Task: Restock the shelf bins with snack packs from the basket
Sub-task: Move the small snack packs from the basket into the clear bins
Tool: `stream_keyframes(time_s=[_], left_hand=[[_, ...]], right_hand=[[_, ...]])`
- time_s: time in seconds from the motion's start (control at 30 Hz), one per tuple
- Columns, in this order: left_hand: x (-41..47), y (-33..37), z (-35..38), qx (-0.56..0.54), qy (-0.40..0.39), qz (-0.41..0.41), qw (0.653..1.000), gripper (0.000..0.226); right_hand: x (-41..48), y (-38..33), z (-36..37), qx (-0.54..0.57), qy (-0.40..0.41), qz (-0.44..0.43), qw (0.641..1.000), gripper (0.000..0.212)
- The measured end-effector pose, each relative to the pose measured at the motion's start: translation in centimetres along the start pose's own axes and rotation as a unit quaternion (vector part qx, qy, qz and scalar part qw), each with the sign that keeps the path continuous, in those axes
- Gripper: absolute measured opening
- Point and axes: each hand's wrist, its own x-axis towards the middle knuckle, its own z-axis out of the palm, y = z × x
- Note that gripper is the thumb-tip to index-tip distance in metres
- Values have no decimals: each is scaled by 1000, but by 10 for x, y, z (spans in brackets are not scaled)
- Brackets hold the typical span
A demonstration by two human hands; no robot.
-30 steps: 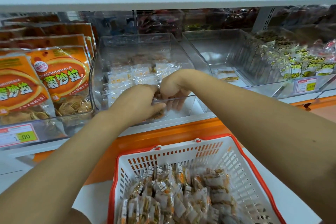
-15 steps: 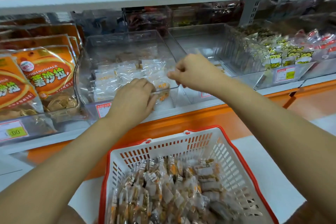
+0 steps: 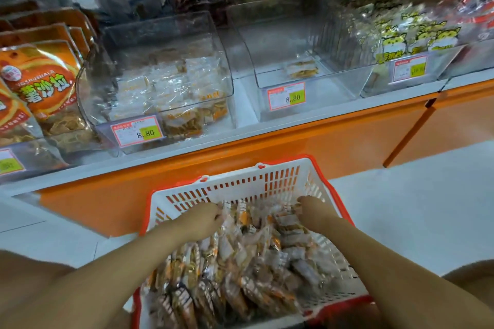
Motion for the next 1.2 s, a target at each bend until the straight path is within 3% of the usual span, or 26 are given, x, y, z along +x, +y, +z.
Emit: stream_keyframes(time_s=[0.2, 0.4, 0.5, 0.57, 0.6, 0.67, 0.77, 0.87, 0.93, 1.0, 1.13, 1.2], left_hand=[[10, -7, 21, -35, -21, -29, 999, 44], [9, -7, 12, -61, -44, -32, 997, 46], [7, -4, 2, -108, -7, -51, 993, 45], [5, 5, -8, -207, 19, -76, 975, 35], [3, 9, -15, -287, 18, -100, 952, 35], [-5, 21, -32, -471, -18, -139, 871, 53], [-20, 40, -56, -669, -65, -92, 735, 65], [-35, 56, -79, -756, -7, -13, 654, 40], [-43, 61, -92, -773, 43, 22, 632, 30], [-50, 61, -102, -747, 90, 56, 657, 25], [-66, 58, -122, -616, 187, 93, 760, 31], [-72, 55, -134, -509, 238, 106, 820, 33]], right_hand=[[7, 9, 22, -24, 39, -9, 999, 32], [6, -2, 12, -8, 26, 13, 1000, 13], [-2, -23, -16, -4, 34, -44, 998, 10], [-14, -38, -45, -2, 57, -107, 993, 11], [-24, -46, -61, 3, 77, -141, 987, 11], [-47, -63, -93, 18, 129, -211, 969, 19], [-83, -83, -129, 68, 223, -293, 927, 34], [-105, -94, -142, 102, 277, -336, 894, 27], [-110, -96, -142, 110, 295, -355, 880, 27], [-111, -95, -140, 120, 296, -362, 876, 27], [-113, -93, -147, 207, 224, -314, 899, 33], [-114, -96, -153, 238, 237, -299, 893, 37]])
